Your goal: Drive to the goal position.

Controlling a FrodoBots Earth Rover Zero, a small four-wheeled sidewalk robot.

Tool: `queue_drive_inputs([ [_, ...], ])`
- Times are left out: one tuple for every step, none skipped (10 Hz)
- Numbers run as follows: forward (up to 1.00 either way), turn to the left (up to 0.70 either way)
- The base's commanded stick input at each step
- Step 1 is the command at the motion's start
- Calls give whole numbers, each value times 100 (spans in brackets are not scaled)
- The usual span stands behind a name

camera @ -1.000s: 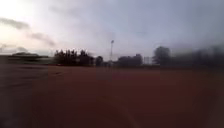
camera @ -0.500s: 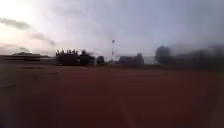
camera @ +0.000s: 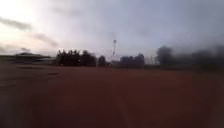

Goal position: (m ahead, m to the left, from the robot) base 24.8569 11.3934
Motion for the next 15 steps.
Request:
queue_drive_inputs([
  [70, 0],
  [70, 0],
  [70, 0],
  [70, 0],
  [70, 0],
  [70, 0],
  [70, 0],
  [70, 0],
  [70, 0],
  [70, 0],
  [70, 0],
  [70, 0],
  [70, 0],
  [70, 0],
  [70, 0],
])
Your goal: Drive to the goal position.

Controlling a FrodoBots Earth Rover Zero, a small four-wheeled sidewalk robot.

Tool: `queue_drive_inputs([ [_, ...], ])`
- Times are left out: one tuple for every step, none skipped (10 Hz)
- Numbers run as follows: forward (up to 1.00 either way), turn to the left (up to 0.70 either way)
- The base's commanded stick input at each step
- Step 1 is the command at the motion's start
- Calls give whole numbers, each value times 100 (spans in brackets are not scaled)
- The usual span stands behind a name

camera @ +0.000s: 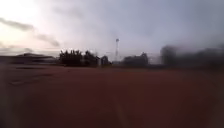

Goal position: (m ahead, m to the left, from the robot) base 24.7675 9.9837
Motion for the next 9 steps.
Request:
queue_drive_inputs([
  [70, 0],
  [70, 0],
  [70, 0],
  [70, 0],
  [70, 0],
  [70, 0],
  [70, 0],
  [70, 0],
  [70, 0],
])
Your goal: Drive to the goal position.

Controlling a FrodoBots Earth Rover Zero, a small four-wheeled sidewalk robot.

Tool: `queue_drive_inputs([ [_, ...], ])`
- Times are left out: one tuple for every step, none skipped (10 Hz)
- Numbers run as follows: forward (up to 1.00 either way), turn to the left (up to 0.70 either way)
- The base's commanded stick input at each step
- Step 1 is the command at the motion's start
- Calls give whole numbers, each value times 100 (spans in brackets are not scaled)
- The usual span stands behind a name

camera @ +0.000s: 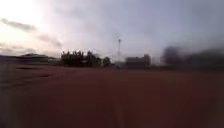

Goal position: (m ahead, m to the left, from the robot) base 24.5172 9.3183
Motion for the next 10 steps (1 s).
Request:
queue_drive_inputs([
  [70, 0],
  [70, 0],
  [70, 0],
  [70, 0],
  [70, 0],
  [70, 0],
  [70, 0],
  [70, 0],
  [70, 0],
  [70, 0],
])
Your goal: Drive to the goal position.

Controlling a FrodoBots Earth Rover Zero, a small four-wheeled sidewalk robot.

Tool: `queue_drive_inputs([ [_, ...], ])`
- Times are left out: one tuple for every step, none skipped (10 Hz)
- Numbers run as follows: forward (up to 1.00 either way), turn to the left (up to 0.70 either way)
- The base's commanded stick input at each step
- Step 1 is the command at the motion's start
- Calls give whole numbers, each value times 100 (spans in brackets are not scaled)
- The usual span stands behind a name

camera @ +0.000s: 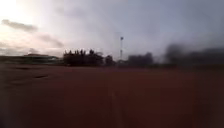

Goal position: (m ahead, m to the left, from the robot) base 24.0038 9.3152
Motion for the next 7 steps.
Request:
queue_drive_inputs([
  [70, 0],
  [70, 0],
  [70, 0],
  [70, 0],
  [70, 0],
  [70, 0],
  [70, 0],
])
